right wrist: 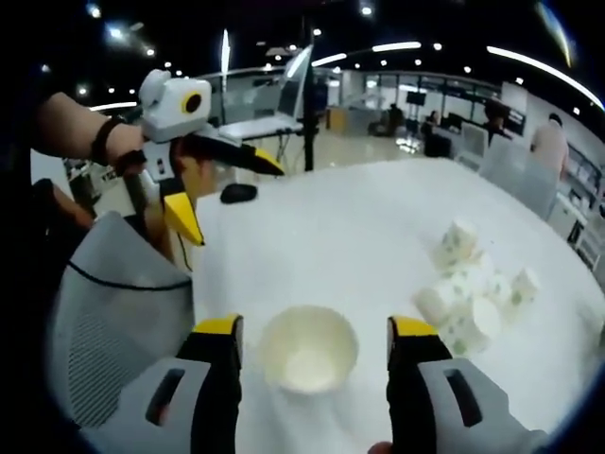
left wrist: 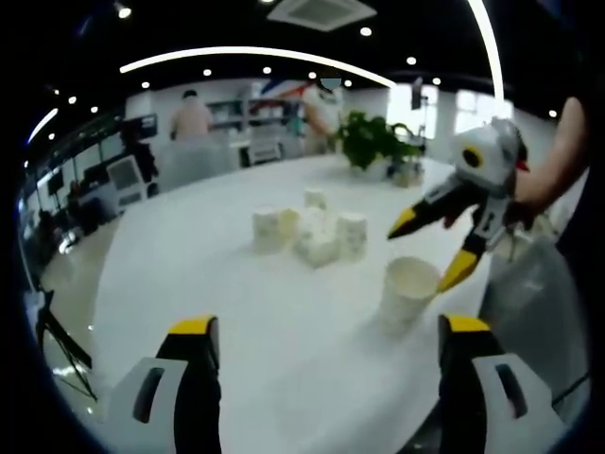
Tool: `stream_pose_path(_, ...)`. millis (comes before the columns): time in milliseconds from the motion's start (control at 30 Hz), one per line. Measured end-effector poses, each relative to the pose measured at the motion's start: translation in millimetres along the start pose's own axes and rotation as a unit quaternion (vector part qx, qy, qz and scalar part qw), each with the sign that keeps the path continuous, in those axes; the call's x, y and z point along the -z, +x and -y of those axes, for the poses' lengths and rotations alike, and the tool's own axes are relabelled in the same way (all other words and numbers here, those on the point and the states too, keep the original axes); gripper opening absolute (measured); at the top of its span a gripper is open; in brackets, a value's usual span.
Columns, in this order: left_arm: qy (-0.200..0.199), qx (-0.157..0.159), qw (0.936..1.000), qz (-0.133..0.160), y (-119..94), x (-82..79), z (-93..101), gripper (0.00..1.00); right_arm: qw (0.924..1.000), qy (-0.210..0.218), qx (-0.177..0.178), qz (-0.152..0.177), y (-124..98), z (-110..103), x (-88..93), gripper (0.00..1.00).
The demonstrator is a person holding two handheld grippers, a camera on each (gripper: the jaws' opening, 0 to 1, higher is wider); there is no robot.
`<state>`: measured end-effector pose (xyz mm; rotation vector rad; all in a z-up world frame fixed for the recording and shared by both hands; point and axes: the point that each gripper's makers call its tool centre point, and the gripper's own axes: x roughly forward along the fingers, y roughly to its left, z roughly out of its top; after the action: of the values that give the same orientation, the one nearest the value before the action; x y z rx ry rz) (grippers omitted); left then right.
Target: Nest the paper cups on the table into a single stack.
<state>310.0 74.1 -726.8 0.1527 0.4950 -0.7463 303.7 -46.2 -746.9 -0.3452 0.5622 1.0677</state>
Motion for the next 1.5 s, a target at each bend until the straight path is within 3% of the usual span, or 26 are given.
stream_pose_path(367, 0.005, 0.0, 1.0, 0.004, 1, -5.3, -1.3, 0.95, 0.9989, 0.028, 0.032, 0.02, -16, 16, 1.9, 0.63)
stream_pose_path(767, 0.007, 0.0, 0.9999, 0.008, 3, -6.5, -4.9, 0.95, 0.9982, 0.032, 0.035, 0.036, -31, 16, 2.0, 0.71)
stream_pose_path(933, 0.007, -0.002, 0.9999, 0.011, 3, -8.9, -7.1, 0.95, 0.9963, 0.03, 0.06, 0.053, -46, 27, -2.4, 0.74)
stream_pose_path(1167, 0.009, 0.0, 0.9999, 0.011, 4, -10.0, -5.1, 0.94, 0.9911, 0.059, 0.102, 0.062, -71, 49, 8.8, 0.75)
stream_pose_path(1500, 0.01, 0.006, 0.9999, 0.008, 4, -13.0, -2.0, 0.94, 0.9856, 0.078, 0.135, 0.066, -99, 56, 26.3, 0.76)
